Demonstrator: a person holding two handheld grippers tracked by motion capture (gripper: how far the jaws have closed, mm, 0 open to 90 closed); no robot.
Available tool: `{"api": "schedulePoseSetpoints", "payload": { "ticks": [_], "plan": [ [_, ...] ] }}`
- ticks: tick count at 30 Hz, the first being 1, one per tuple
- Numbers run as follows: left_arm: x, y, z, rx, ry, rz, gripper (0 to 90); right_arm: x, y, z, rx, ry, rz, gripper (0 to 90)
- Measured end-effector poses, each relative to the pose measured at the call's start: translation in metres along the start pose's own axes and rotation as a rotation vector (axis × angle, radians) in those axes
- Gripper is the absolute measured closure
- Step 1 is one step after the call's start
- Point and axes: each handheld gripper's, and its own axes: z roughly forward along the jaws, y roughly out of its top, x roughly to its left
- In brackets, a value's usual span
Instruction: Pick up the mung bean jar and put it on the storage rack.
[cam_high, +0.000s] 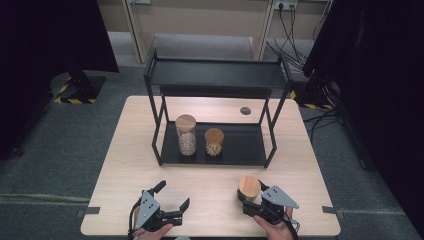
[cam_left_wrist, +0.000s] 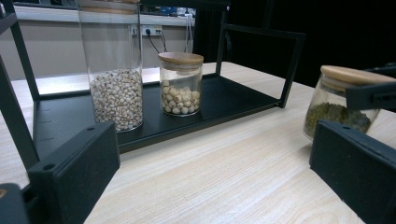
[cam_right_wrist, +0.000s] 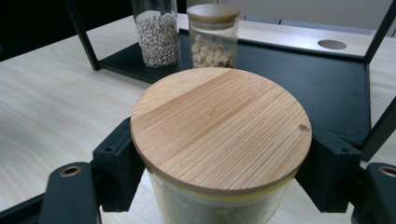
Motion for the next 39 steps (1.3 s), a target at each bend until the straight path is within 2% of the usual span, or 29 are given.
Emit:
{"api": "schedulePoseSetpoints", "payload": {
  "ticks": [13, 23, 39],
  "plan": [
    [0.0, 0.0, 0.0, -0.001, 0.001, -0.001, 1.2, -0.006, 0.023, 0.014, -0.018, 0.007, 0.019, 25.5],
    [0.0, 0.0, -0.001, -0.003, 0.001, 0.0, 1.2, -0.006, 0.034, 0.025, -0.01, 0.005, 0.019, 25.5],
    [0.001, 0.0, -0.001, -0.004, 0.001, -0.001, 1.2, -0.009, 0.057, 0.048, -0.007, -0.039, 0.012, 25.5]
  ]
}}
